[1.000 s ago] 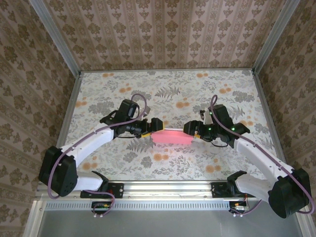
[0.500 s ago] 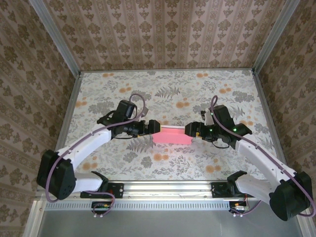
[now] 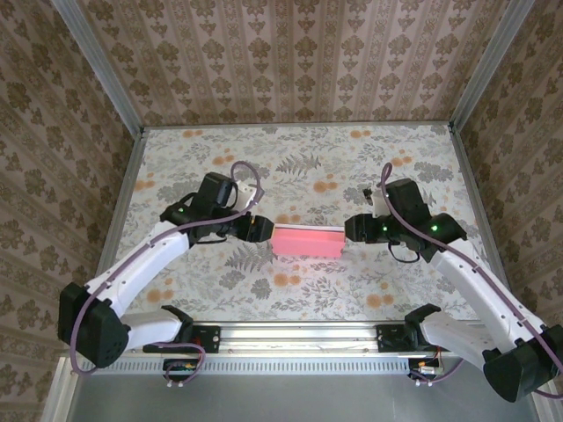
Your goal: Fold the paper box
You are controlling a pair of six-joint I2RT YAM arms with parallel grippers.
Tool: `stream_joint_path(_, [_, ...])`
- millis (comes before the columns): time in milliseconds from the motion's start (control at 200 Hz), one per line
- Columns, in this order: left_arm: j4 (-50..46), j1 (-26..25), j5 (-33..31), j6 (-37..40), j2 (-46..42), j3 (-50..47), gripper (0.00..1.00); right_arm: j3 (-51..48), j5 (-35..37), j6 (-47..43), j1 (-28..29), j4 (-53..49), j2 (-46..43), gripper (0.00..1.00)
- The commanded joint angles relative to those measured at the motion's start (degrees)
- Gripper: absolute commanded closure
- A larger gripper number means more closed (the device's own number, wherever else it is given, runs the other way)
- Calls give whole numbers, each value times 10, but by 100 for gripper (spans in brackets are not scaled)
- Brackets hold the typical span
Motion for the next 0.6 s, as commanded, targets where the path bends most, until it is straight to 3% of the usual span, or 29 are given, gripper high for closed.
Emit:
stream_joint_path(0, [-23, 5, -15, 61, 14, 32, 50, 20, 28, -36, 2, -29, 18, 59])
stream_joint_path(595, [-47, 5, 0, 125, 86, 76, 70, 20, 5, -52, 3, -7, 60, 71])
